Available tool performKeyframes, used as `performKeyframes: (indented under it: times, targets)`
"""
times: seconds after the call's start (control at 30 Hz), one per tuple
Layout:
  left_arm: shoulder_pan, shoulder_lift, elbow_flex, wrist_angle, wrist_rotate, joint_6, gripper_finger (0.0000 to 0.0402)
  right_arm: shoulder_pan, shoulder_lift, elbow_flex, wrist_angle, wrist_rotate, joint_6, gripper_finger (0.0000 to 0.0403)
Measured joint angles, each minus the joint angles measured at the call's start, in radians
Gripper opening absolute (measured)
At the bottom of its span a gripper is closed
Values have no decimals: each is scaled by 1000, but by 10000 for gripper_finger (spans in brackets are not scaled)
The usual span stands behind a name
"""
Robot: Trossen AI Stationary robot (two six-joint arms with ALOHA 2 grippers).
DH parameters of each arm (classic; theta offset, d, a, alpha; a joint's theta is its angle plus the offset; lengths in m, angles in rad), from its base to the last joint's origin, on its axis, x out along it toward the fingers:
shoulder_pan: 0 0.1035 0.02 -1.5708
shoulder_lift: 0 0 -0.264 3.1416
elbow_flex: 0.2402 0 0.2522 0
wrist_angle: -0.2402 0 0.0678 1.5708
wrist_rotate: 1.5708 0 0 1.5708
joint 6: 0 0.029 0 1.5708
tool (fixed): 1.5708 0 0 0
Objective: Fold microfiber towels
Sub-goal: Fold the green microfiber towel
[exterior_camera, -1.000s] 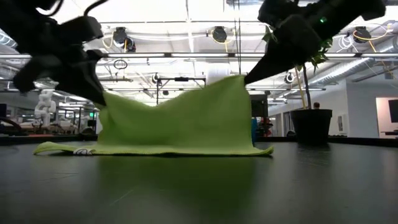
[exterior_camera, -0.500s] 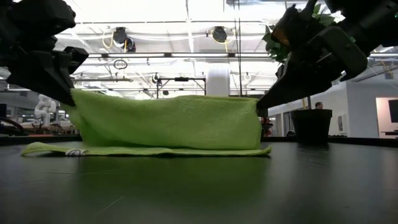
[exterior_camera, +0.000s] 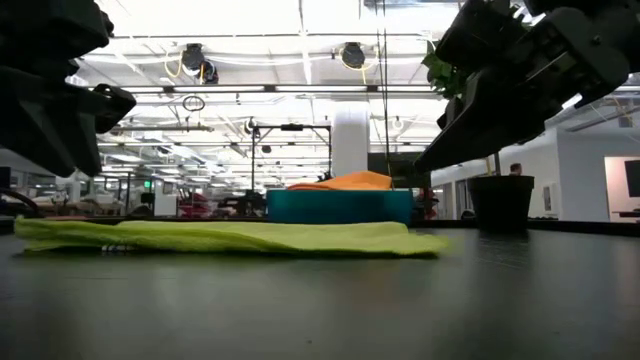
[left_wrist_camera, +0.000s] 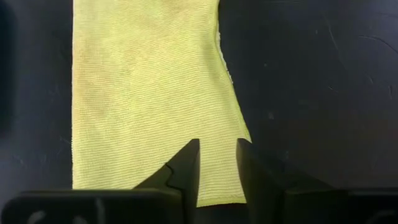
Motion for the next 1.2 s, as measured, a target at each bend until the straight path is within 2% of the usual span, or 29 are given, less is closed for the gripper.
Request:
performKeyframes:
  times: [0.1, 0.3, 0.5, 0.67, 0.77, 0.9, 1.1, 1.2]
  targets:
    - [0, 0, 0, 0, -5, 0, 126, 0, 0, 0, 0, 0, 0, 79]
    - [7, 0, 0, 2, -95, -21, 148, -21, 0, 0, 0, 33, 21, 114]
    - [56, 0, 0, 2, -124, -34, 149, -85, 0, 0, -1, 49, 84, 118]
    - [100, 0, 0, 2, -124, -33, 150, -107, 3, 0, 4, -15, 91, 118]
    - [124, 10, -1, 14, -99, -34, 150, -104, 42, 0, 63, -26, 105, 116]
    - [138, 49, -49, 108, -40, -40, 150, -84, 149, 10, 190, -70, 108, 108]
    - [147, 114, -100, 175, -10, -92, 150, -94, 272, 41, 191, -103, 155, 98]
    - [145, 126, -102, 187, 14, -121, 150, -109, 288, 46, 189, -103, 174, 95]
